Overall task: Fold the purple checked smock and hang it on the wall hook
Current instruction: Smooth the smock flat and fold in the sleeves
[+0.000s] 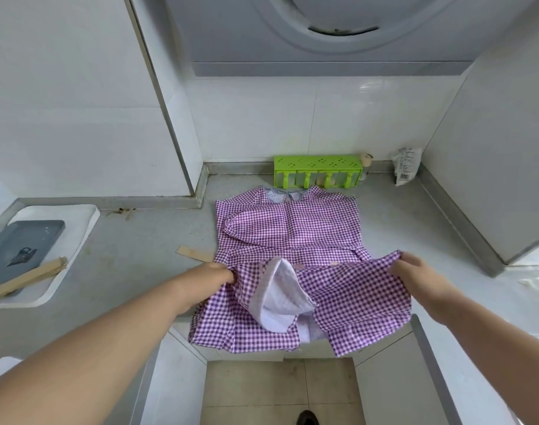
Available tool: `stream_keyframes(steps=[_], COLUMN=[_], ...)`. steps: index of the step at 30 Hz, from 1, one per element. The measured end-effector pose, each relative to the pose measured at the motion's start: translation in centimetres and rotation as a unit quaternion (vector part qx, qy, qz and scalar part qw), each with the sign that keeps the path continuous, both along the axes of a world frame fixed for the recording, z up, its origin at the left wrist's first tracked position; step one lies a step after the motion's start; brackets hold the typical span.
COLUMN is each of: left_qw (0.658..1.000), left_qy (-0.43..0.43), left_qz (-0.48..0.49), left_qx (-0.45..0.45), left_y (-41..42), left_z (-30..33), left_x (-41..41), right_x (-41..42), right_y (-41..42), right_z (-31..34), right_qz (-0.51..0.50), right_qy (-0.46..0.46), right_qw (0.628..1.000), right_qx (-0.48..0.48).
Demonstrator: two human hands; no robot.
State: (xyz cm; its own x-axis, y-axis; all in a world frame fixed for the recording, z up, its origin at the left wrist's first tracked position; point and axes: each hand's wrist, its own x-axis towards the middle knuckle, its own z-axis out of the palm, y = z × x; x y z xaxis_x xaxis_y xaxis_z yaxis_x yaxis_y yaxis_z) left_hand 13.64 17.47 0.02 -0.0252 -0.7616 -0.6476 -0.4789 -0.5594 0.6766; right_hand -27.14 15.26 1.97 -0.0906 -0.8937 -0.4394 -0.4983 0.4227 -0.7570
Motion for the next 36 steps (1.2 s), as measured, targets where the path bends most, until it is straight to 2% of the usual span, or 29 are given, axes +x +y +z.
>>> stream_keyframes(steps=[5, 9, 12, 16, 19, 22, 26, 36], left_qw=[0.999, 0.995, 0.991, 0.985, 0.98, 0.97, 0.965, 0.958], left_qy=[0.025, 0.082, 0.12, 0.155, 0.147, 0.136, 0.115, 0.116], left_qz=[-0.015, 0.003, 0.018, 0.071, 0.122, 0.176, 0.195, 0.218], left_qx=[0.019, 0.054, 0.063, 0.004, -0.065, -0.104, -0.131, -0.147], left_y=[-0.3, -0.5, -0.7, -1.5, -2.2, -3.3, -5.3, -13.6], left_z=[0.3, 0.2, 0.1, 0.3, 0.7, 1.2, 1.1, 0.3], left_x=[-0.1, 0.4, 0.9, 1.3, 1.5, 2.2, 3.0, 2.0], right_x=[0.5, 0.4, 0.1, -0.4, 0.4, 1.1, 1.3, 1.5], right_y=[0.6, 0.7, 0.4, -0.5, -1.2, -2.4, -4.4, -15.9], right_z=[0.2, -0.3, -0.3, -0.2, 0.3, 0.5, 0.5, -0.5], right_qz=[0.093, 0.195, 0.235, 0.107, -0.007, -0.086, -0.136, -0.171], right_qy=[0.088, 0.187, 0.196, 0.015, -0.073, -0.062, -0.094, -0.185], right_qw=[0.989, 0.951, 0.937, 0.992, 0.997, 0.992, 0.982, 0.965], right_qx=[0.08, 0.152, 0.17, 0.067, -0.015, -0.066, -0.091, -0.072])
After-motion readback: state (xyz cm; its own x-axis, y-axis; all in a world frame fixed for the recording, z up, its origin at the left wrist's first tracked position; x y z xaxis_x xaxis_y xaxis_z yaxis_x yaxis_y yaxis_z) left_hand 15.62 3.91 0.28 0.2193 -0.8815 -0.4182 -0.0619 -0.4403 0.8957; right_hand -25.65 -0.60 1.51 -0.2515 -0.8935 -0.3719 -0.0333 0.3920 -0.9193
